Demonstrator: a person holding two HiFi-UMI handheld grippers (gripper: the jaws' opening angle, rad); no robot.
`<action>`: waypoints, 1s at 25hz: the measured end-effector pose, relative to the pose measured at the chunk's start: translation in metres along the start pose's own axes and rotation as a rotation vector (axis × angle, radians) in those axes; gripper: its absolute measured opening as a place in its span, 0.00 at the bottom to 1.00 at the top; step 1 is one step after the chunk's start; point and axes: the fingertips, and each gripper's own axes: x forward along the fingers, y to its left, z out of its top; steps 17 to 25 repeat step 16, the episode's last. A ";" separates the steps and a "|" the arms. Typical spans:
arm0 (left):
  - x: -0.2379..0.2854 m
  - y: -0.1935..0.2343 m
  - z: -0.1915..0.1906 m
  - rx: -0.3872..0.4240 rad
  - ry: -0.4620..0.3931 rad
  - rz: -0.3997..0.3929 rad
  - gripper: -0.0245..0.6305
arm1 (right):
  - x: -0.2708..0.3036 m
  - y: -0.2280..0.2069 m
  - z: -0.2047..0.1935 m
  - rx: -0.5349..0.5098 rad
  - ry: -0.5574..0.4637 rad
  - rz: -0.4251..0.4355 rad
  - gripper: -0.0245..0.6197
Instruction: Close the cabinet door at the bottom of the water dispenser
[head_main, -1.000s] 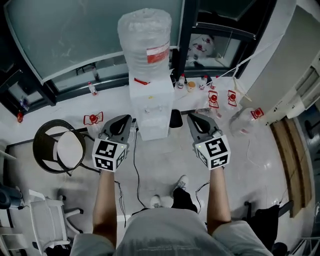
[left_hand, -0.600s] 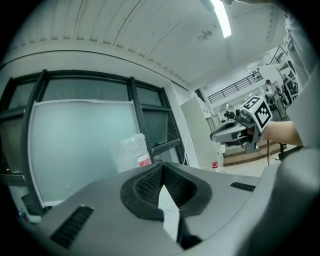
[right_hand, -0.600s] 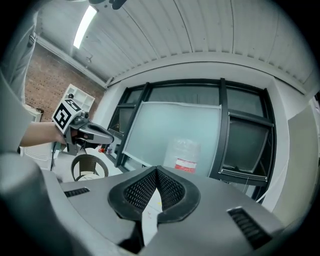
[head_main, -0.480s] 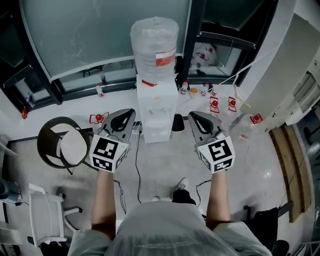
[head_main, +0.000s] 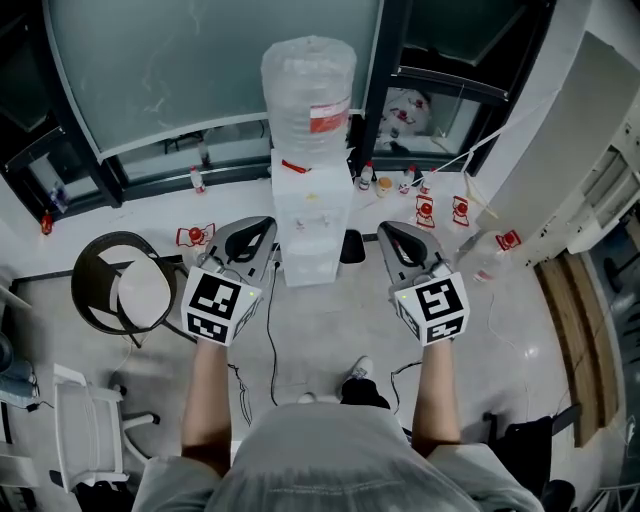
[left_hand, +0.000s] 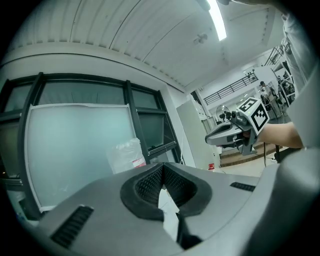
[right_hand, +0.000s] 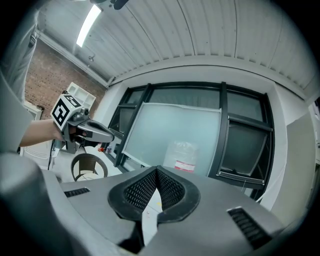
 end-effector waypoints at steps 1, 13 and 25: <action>0.000 0.000 0.000 -0.001 0.000 0.000 0.06 | 0.000 -0.001 -0.001 0.002 0.004 -0.002 0.08; 0.013 0.010 -0.010 0.000 0.028 0.024 0.06 | 0.012 -0.014 -0.014 0.009 0.010 -0.003 0.08; 0.023 0.013 -0.013 -0.001 0.037 0.027 0.06 | 0.018 -0.022 -0.018 0.008 0.005 -0.005 0.08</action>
